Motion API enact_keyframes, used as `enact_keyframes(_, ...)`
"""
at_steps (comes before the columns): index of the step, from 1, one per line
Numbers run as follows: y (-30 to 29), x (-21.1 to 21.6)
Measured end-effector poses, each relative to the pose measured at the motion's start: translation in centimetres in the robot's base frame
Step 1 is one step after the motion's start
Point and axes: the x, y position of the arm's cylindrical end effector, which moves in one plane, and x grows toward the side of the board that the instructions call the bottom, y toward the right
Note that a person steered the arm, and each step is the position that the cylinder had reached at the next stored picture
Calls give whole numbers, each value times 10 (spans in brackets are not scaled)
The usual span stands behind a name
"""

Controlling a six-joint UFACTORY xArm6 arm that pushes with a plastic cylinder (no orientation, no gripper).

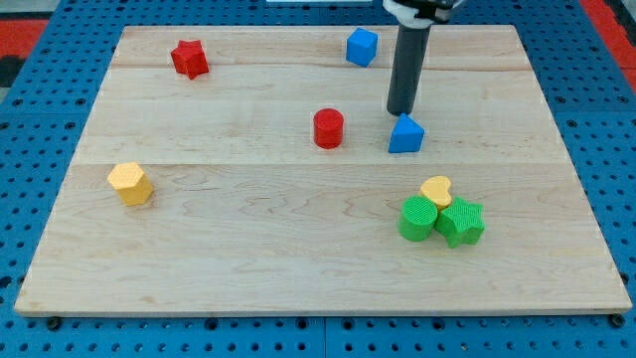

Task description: Push the blue triangle into the yellow heart

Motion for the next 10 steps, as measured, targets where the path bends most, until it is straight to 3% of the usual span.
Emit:
enact_keyframes(2, 36, 59)
enact_keyframes(4, 13, 13)
enact_keyframes(5, -20, 44)
enact_keyframes(7, 48, 89)
enact_keyframes(10, 65, 22)
